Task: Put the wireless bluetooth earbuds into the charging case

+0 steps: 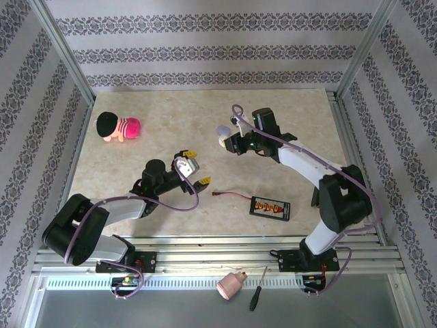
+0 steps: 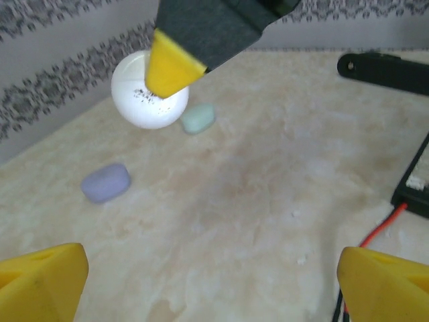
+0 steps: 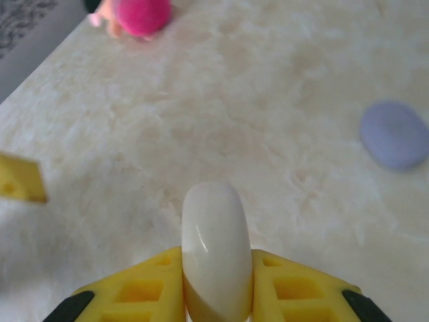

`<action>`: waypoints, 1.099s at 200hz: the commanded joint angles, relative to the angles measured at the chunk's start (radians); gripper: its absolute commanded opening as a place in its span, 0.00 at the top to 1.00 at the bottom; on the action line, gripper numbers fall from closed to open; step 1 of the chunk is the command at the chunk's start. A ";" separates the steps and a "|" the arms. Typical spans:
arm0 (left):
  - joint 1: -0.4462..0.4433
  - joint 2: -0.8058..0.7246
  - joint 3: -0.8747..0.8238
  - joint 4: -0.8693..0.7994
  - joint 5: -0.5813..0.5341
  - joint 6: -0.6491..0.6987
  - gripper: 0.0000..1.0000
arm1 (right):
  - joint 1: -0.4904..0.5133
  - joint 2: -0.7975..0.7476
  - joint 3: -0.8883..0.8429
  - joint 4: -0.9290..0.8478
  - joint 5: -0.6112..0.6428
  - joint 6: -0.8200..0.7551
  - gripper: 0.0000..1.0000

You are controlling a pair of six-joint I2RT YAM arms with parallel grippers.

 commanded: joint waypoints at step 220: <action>0.118 -0.075 0.034 -0.132 -0.528 -0.060 0.01 | -0.240 -0.151 -0.219 0.177 0.315 0.075 0.25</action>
